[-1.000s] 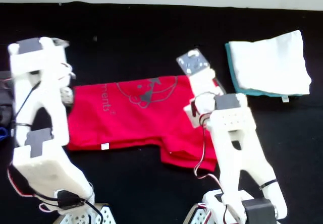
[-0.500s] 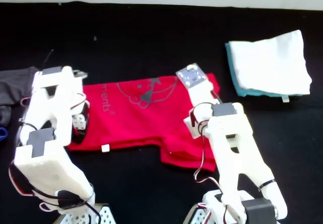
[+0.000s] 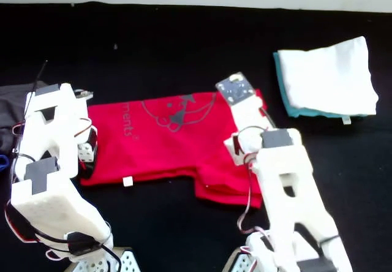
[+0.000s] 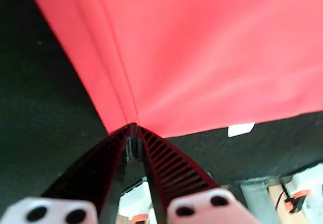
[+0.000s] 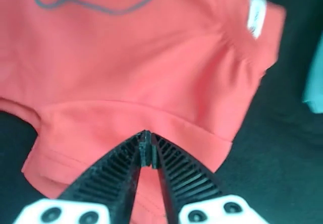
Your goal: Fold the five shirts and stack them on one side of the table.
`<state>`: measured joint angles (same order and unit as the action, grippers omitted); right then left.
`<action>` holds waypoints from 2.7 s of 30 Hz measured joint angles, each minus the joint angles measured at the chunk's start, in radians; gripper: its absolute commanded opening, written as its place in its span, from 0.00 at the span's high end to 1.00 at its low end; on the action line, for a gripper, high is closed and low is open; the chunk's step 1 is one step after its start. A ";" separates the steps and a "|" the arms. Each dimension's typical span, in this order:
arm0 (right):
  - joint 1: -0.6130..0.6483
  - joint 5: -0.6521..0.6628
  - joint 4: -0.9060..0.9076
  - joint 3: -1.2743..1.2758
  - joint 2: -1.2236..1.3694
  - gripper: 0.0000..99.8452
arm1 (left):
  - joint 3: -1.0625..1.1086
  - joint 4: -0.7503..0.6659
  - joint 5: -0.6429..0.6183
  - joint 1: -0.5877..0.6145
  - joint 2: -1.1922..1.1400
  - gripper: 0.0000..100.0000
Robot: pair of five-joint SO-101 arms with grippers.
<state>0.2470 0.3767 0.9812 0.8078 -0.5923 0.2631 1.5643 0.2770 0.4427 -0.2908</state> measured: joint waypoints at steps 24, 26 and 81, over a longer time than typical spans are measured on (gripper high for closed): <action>0.287 -0.003 -0.184 0.384 0.064 0.99 | 0.423 -0.594 -0.043 -0.089 0.287 0.99; 0.338 -0.003 -0.143 0.385 0.041 0.99 | 0.440 -0.609 -0.043 -0.089 0.293 0.99; 0.304 0.166 -0.063 0.407 0.029 0.99 | 0.446 -0.620 -0.043 -0.089 0.293 0.99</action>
<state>0.5508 0.5424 0.9183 1.2144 -0.5631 0.7096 0.9444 0.2340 0.3537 0.0023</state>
